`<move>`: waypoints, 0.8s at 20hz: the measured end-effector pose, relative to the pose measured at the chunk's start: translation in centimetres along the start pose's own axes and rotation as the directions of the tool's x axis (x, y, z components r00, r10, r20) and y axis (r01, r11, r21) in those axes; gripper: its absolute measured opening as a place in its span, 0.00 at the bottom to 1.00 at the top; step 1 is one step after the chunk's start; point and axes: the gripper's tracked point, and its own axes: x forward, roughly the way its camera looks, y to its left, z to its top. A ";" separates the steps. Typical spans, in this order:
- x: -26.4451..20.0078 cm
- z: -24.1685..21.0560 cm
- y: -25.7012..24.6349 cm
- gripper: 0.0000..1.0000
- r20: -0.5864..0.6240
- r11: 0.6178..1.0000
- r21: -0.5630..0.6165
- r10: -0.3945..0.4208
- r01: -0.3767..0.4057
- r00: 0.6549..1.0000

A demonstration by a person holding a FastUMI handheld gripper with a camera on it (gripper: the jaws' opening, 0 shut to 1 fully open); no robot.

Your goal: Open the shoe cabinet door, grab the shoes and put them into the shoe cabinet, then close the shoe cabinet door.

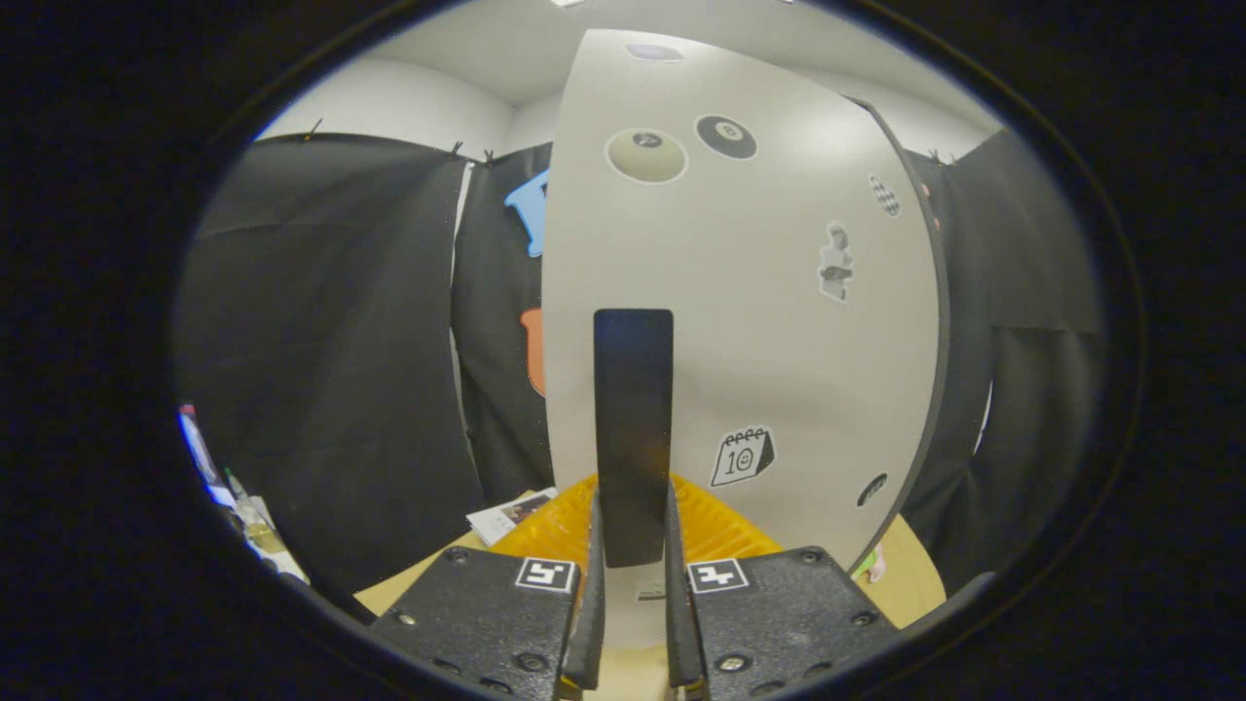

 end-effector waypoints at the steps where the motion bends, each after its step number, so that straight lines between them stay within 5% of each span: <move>1: -0.3 0.0 -0.3 0.28 0.005 1.000 -0.004 -0.009 0.009 1.000; 16: -5.2 -0.4 -3.8 0.25 -0.013 0.999 -0.031 -0.034 0.034 0.999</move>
